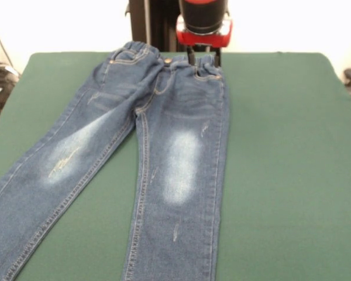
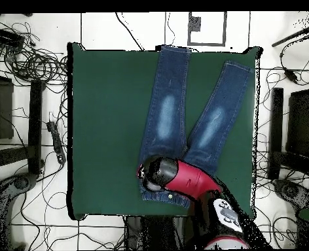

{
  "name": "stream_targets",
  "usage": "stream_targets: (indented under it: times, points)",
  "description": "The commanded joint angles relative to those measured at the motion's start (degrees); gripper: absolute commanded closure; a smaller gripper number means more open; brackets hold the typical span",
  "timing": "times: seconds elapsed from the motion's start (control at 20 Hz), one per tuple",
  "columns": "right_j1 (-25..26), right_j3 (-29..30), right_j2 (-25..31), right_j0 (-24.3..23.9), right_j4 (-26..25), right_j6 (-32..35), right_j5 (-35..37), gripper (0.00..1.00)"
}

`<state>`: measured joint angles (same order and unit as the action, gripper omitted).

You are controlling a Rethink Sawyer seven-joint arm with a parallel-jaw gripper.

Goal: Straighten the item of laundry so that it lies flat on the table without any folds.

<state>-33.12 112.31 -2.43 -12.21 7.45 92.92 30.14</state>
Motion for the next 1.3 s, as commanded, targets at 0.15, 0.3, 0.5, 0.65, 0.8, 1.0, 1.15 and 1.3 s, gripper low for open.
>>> stream_targets:
  times: [0.15, 0.3, 0.5, 0.65, 0.8, 1.0, 1.15, 1.3]
  points:
    - [4.1, 5.4, 7.2, 1.4, 3.9, 12.8, -7.8, 0.00]
    - [4.4, 6.4, 8.4, 1.0, 4.2, 12.9, -10.5, 0.00]
    - [4.4, 7.0, 9.2, 0.7, 5.1, 13.3, -11.4, 0.00]
    - [4.8, 7.1, 9.4, 0.8, 5.0, 12.9, -12.1, 0.00]
    - [4.5, 7.6, 10.1, 0.7, 6.3, 13.8, -12.1, 0.00]
    - [4.2, 8.1, 10.8, 1.4, 7.7, 14.8, -12.0, 0.00]
    - [4.5, 8.1, 11.0, 1.8, 8.0, 14.8, -12.5, 0.00]
    - [5.1, 8.0, 11.0, 2.0, 7.7, 14.1, -13.4, 0.00]
